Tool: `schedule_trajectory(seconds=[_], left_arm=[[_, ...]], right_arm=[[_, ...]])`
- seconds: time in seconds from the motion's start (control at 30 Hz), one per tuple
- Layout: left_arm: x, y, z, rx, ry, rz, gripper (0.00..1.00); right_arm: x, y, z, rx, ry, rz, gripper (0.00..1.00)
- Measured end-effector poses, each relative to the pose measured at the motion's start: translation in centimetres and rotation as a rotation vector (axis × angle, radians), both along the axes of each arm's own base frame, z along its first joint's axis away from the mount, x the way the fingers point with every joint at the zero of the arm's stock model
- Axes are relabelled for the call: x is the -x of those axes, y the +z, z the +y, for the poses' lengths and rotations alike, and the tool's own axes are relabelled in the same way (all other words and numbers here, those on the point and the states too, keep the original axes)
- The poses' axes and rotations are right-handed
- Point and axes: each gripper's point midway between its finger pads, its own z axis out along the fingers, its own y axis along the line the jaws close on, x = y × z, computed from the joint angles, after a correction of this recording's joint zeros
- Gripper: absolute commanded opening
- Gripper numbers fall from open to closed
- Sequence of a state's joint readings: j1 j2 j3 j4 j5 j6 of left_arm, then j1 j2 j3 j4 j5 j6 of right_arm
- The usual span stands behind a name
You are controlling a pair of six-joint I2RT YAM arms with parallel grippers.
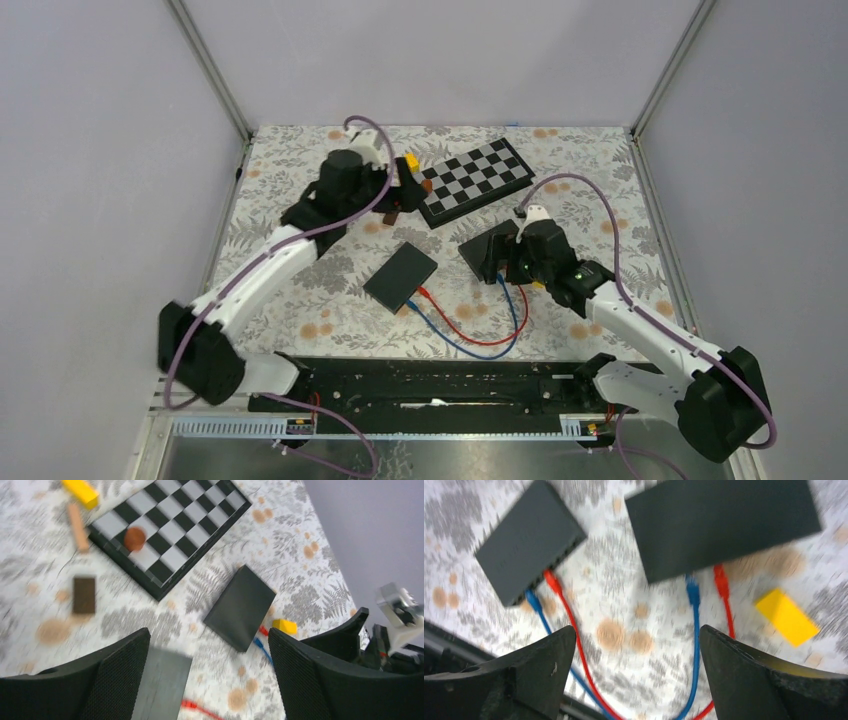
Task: Insert the plug into the switch port
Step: Reset both arms
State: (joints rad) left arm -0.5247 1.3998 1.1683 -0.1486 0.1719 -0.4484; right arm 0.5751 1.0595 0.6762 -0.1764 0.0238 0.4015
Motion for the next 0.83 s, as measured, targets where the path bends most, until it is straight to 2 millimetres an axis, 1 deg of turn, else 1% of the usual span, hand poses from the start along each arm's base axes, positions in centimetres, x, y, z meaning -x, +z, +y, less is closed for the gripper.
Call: schedule_trajectory(seconds=[0.03, 0.07, 0.1, 0.13, 0.17, 0.23, 0.27, 0.33, 0.4, 0.5, 0.57, 0.67, 0.83], left_arm=[[0.7, 0.5, 1.4, -0.002, 0.037, 0.011, 0.93], [1.5, 0.5, 2.5, -0.008, 0.062, 0.027, 0.94], [2.9, 0.0, 4.4, -0.025, 0.105, 0.068, 0.94], [3.3, -0.2, 5.0, -0.029, 0.119, 0.082, 0.94], [4.1, -0.6, 6.3, -0.041, 0.148, 0.108, 0.95], [6.0, -1.7, 8.5, -0.066, 0.200, 0.161, 0.97], [7.0, -2.0, 9.2, -0.074, 0.210, 0.177, 0.98], [9.4, -2.5, 10.5, -0.089, 0.224, 0.199, 0.99], [11.3, -2.3, 11.7, -0.096, 0.239, 0.193, 0.99], [12.8, -1.9, 13.3, -0.107, 0.282, 0.169, 0.99], [13.4, -1.8, 14.1, -0.112, 0.305, 0.155, 0.99], [14.0, -1.9, 14.9, -0.118, 0.323, 0.136, 0.99], [14.7, -1.6, 15.5, -0.108, 0.319, 0.069, 0.99]], right_arm=[[0.8, -0.5, 0.0, -0.002, 0.010, 0.040, 1.00], [1.7, -1.1, 0.0, -0.003, 0.018, 0.092, 1.00], [2.6, -1.6, -0.1, -0.004, 0.023, 0.135, 1.00], [3.4, -2.0, -0.3, -0.004, 0.018, 0.175, 1.00], [4.1, -2.2, -0.4, -0.009, 0.012, 0.208, 1.00], [5.2, -2.0, -0.8, -0.026, -0.006, 0.237, 1.00], [5.5, -1.7, -1.0, -0.037, -0.015, 0.239, 1.00], [6.1, -0.3, -1.2, -0.082, -0.042, 0.223, 1.00], [6.6, 1.2, -1.4, -0.139, -0.071, 0.196, 1.00], [6.9, 3.5, -1.7, -0.234, -0.112, 0.138, 1.00], [7.1, 4.5, -1.9, -0.278, -0.133, 0.112, 1.00], [7.2, 5.0, -2.5, -0.306, -0.163, 0.078, 1.00], [7.0, 5.5, -4.8, -0.287, -0.242, -0.022, 1.00]])
